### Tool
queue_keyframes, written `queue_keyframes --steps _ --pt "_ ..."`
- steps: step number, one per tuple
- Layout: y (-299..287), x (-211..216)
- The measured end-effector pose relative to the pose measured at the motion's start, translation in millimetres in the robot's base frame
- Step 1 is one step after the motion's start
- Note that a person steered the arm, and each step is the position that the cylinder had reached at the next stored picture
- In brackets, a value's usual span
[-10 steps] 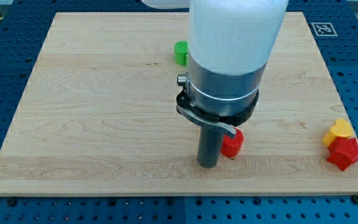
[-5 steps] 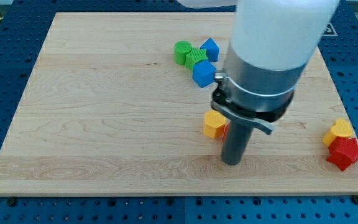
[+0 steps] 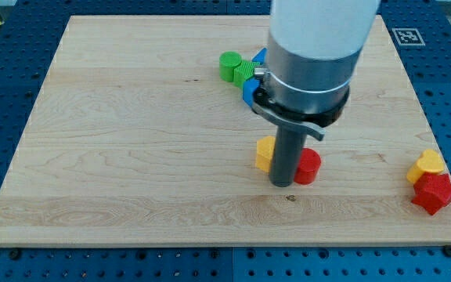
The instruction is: Move red circle above the yellow heart
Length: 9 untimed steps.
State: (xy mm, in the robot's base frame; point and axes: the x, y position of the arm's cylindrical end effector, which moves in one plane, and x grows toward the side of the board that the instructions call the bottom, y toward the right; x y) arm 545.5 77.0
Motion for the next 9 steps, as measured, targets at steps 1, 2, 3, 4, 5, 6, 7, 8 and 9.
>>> queue_keyframes --steps 1,2,3,4,5,6,7,8,9 --pt "24.2 0.0" --pt "38.7 -10.4" --pt "51.2 -23.5" --pt "47.2 -32.5" --pt "43.1 -42.8" --pt "65.6 -42.6" --pt "83.6 -41.8" --pt "103.3 -42.5" --pt "120.1 -42.5"
